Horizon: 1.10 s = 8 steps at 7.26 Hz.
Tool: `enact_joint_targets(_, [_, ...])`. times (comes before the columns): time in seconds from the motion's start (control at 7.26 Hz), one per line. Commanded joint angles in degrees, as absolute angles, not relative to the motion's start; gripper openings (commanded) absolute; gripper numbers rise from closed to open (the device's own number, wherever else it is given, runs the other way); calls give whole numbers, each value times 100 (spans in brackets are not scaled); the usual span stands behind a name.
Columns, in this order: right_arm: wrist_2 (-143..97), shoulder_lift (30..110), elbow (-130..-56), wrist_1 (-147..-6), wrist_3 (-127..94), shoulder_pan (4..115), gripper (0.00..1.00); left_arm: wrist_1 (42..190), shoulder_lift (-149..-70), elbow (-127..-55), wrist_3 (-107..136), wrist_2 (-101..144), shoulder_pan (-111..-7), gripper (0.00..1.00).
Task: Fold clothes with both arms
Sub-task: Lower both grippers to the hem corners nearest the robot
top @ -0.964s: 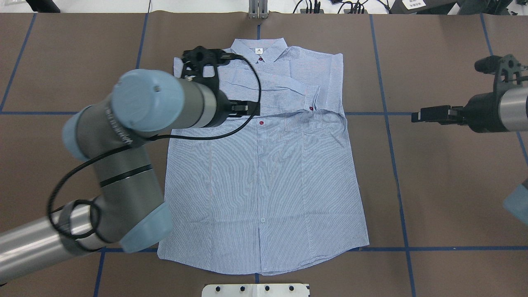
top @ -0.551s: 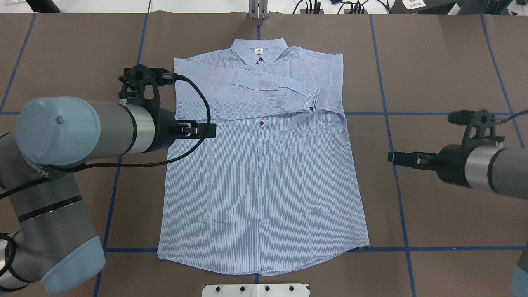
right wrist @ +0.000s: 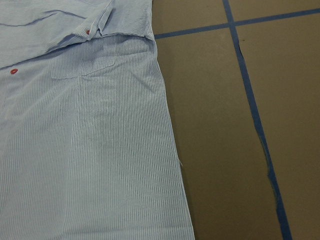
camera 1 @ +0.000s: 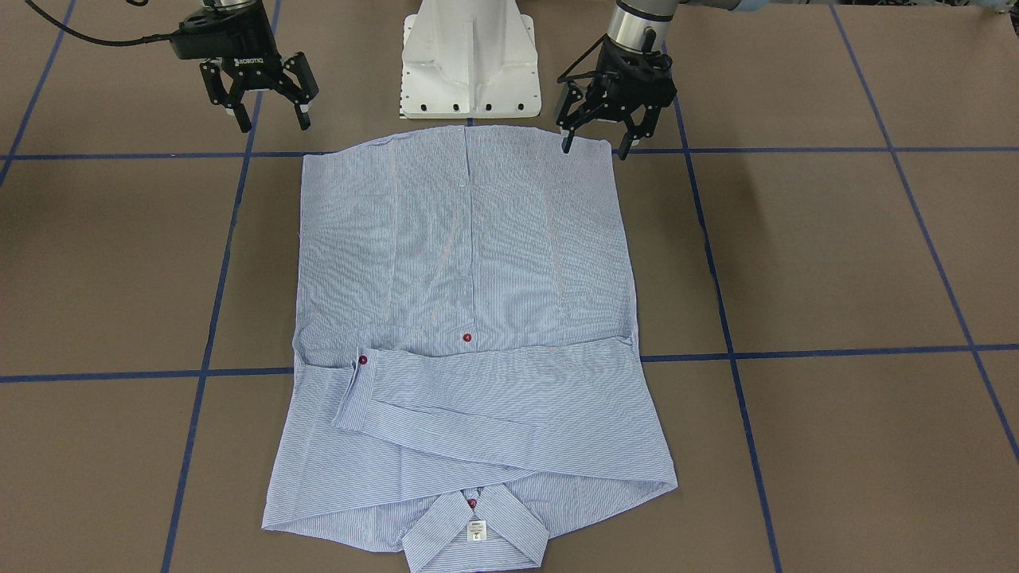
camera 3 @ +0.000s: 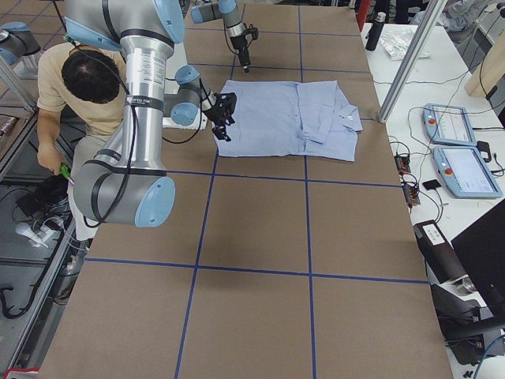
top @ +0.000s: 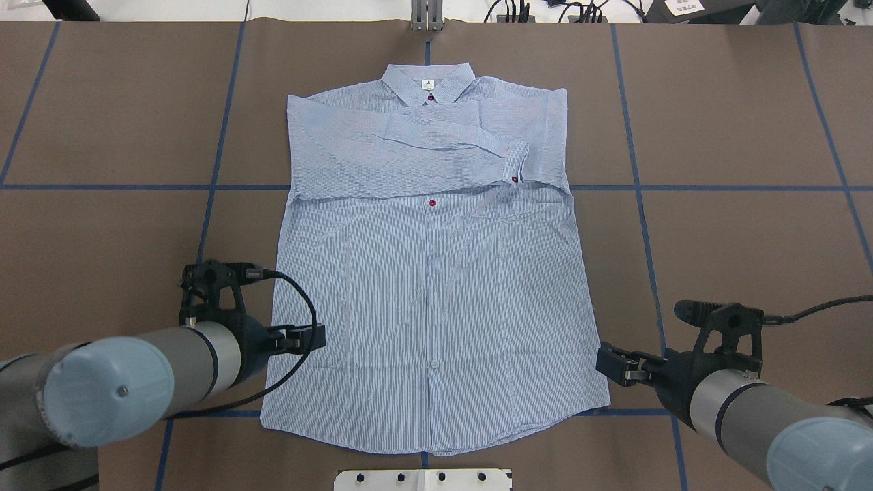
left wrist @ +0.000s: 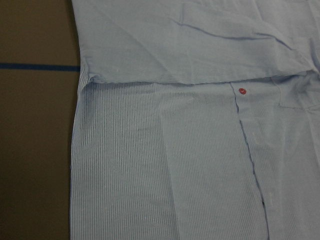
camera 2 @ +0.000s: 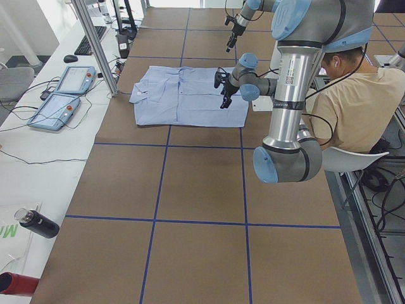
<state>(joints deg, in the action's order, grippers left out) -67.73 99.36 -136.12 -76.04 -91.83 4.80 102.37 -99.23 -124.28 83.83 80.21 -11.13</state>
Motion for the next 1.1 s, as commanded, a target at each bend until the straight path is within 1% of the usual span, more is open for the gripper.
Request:
enact_joint_targets(0.0, [-6461, 9906, -13501, -7646, -9246, 282, 100, 9652, -9695, -12349, 9104, 7664, -318, 100])
enact_joint_targets(0.14, [-6443, 9888, -13491, -7629, -9246, 273, 100, 9659, -9703, -12157, 9201, 7681, -282, 95])
enact_joint_targets(0.28, [-6434, 9879, -13491, -7629, -9246, 264, 100, 9659, -9729, -12112, 9220, 7716, -264, 75])
enact_joint_targets(0.41, [-6434, 9862, -13491, -7629, -9246, 264, 100, 9659, -9729, -12094, 9202, 7725, -264, 65])
enact_joint_targets(0.55, [-6434, 9861, -13491, -7629, -9246, 264, 100, 9659, -9738, -12050, 9159, 7743, -264, 64])
enact_joint_targets(0.69, [-6434, 9853, -13491, -7629, -9237, 264, 100, 9677, -9738, -12006, 9141, 7752, -264, 61])
enact_joint_targets(0.96, [-6434, 9835, -13491, -7629, -9237, 264, 100, 9686, -9747, -12006, 9149, 7980, -246, 60])
